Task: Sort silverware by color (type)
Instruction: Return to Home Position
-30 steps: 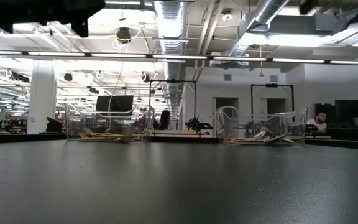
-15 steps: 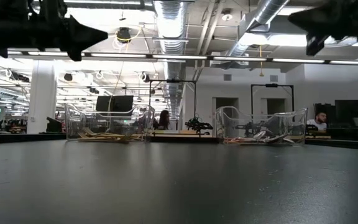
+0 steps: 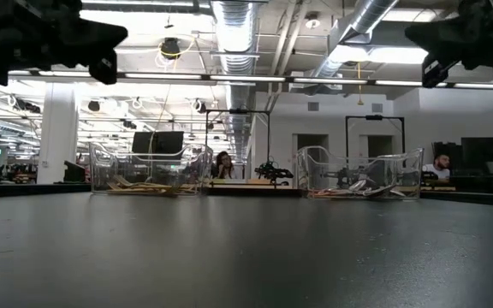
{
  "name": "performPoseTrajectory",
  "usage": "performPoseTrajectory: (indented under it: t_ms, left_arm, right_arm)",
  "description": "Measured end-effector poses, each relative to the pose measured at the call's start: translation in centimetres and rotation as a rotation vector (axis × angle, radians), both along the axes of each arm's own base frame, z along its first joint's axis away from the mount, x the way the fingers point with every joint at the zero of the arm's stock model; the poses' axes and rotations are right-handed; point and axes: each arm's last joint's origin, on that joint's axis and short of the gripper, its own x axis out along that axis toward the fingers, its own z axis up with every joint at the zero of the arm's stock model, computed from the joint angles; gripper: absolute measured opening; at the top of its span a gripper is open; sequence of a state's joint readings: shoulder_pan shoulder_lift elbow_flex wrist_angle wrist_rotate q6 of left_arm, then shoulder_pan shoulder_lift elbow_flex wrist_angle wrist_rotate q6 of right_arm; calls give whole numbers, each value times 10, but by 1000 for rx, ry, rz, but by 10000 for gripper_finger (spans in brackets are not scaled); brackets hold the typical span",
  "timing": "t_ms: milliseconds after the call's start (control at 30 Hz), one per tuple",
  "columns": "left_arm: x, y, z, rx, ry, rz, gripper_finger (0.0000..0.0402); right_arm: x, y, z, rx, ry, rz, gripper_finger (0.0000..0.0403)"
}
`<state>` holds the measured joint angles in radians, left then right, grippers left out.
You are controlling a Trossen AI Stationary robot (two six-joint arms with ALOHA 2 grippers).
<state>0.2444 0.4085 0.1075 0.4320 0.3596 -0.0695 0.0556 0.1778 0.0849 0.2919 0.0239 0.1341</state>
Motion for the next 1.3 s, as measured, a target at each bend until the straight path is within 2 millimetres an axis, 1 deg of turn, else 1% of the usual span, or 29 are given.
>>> performPoseTrajectory:
  t_ms: [133, 233, 333, 467, 567, 700, 833, 967, 1067, 1300]
  left_arm:
    - [-11, -2, 3, -3, -27, 34, 0]
    - [-21, -3, 4, 5, -48, 88, 0]
    - [-29, -4, -1, -8, -6, 128, 0]
    - [-34, -4, -9, -25, 46, 173, 0]
    - [-31, -2, -16, -39, 26, 256, 0]
    - [-27, -4, -28, -97, 12, 226, 0]
    - [-27, -8, -29, -95, 33, 187, 0]
    - [-27, -12, -27, -85, 28, 134, 0]
    - [-25, -16, -33, -86, 69, 97, 0]
    - [-25, -22, -33, -51, 64, 101, 0]
  right_arm:
    - [-9, 0, 3, 11, -42, 3, 10]
    - [-14, -1, 1, 45, -32, 12, 10]
    - [-15, 0, -2, 47, -5, 18, 10]
    - [-14, 1, -4, 33, 27, 85, 10]
    - [-14, 2, -8, 27, 56, 117, 10]
    - [-14, 2, -7, 21, 48, 115, 10]
    - [-14, 2, -6, 19, 42, 118, 10]
    - [-14, 4, -7, 8, 45, 167, 10]
    - [-14, 4, -8, -24, 62, 180, 10]
    - [-14, 4, -7, -46, 49, 175, 10]
